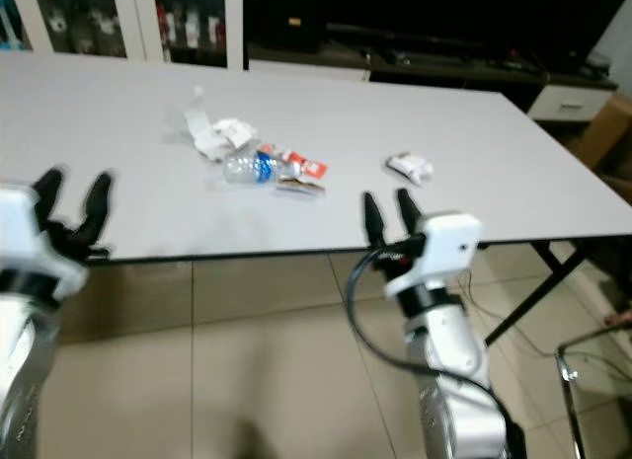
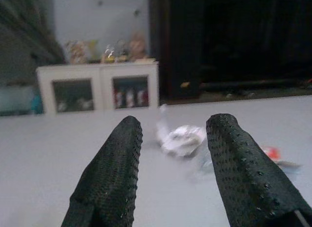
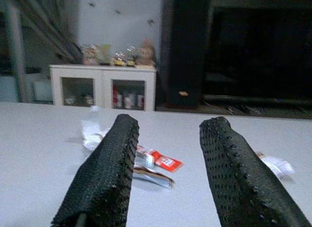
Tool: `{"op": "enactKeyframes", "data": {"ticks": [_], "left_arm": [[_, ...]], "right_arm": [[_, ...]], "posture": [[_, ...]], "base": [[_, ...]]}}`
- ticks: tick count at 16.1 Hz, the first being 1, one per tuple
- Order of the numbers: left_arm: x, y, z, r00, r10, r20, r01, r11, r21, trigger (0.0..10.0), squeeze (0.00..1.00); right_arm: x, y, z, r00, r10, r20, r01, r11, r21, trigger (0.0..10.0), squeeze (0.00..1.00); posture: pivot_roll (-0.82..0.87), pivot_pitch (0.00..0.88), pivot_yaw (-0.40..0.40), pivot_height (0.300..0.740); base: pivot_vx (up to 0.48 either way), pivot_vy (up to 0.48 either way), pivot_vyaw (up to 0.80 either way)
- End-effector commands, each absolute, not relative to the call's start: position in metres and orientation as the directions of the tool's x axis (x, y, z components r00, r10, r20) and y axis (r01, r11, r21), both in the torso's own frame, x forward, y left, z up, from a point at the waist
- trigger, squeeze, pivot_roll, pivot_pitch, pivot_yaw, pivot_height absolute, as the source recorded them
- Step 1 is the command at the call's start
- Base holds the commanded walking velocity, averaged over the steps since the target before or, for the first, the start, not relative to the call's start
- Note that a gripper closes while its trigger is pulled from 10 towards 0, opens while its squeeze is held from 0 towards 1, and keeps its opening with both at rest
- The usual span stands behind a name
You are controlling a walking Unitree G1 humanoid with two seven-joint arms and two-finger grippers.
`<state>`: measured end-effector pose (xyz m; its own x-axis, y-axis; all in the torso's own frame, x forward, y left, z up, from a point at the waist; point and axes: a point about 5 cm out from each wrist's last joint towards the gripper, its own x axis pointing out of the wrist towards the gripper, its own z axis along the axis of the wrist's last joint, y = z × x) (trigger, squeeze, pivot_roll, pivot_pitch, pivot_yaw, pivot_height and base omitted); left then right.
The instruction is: Picking trash to rubbish bin
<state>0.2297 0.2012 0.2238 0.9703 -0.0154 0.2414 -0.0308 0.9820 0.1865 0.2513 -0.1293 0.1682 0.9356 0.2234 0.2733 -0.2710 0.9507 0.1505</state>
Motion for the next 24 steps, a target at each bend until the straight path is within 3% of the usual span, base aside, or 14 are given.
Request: {"op": "enactKeyframes", "data": {"ticks": [1,3,7,14,24], "left_arm": [[0.235,0.193,0.222,0.975,-0.047,0.216,0.004,0.98,0.197,10.0,0.0],[0.248,0.184,0.199,0.991,-0.084,0.104,0.058,0.97,0.235,10.0,0.0],[0.266,0.166,0.166,0.984,-0.179,-0.028,0.18,0.958,0.223,10.0,0.0],[0.286,0.175,0.172,0.993,-0.119,0.021,0.111,0.97,0.215,10.0,0.0],[0.277,0.177,0.165,0.995,-0.103,0.011,0.098,0.971,0.217,10.0,0.0]], "right_arm": [[0.259,-0.132,0.164,0.953,0.204,0.226,-0.239,0.96,0.143,10.0,0.0],[0.276,-0.14,0.141,0.986,0.165,0.034,-0.167,0.984,0.062,10.0,0.0],[0.299,-0.149,0.115,0.985,0.12,-0.125,-0.125,0.992,-0.027,10.0,0.0],[0.306,-0.122,0.123,0.975,0.203,-0.095,-0.206,0.978,-0.026,10.0,0.0],[0.309,-0.129,0.124,0.981,0.171,-0.093,-0.173,0.985,-0.014,10.0,0.0]], "posture": [[0.1,0.0,-0.132,0.74],[0.08,0.0,-0.114,0.74],[0.04,0.0,-0.07,0.74],[0.03,0.0,-0.096,0.74],[0.04,0.0,-0.112,0.74]], "base": [[0.0,0.0,0.0],[0.0,0.0,0.0],[0.0,0.0,0.0],[0.36,0.0,0.0],[0.401,0.0,-0.08]]}}
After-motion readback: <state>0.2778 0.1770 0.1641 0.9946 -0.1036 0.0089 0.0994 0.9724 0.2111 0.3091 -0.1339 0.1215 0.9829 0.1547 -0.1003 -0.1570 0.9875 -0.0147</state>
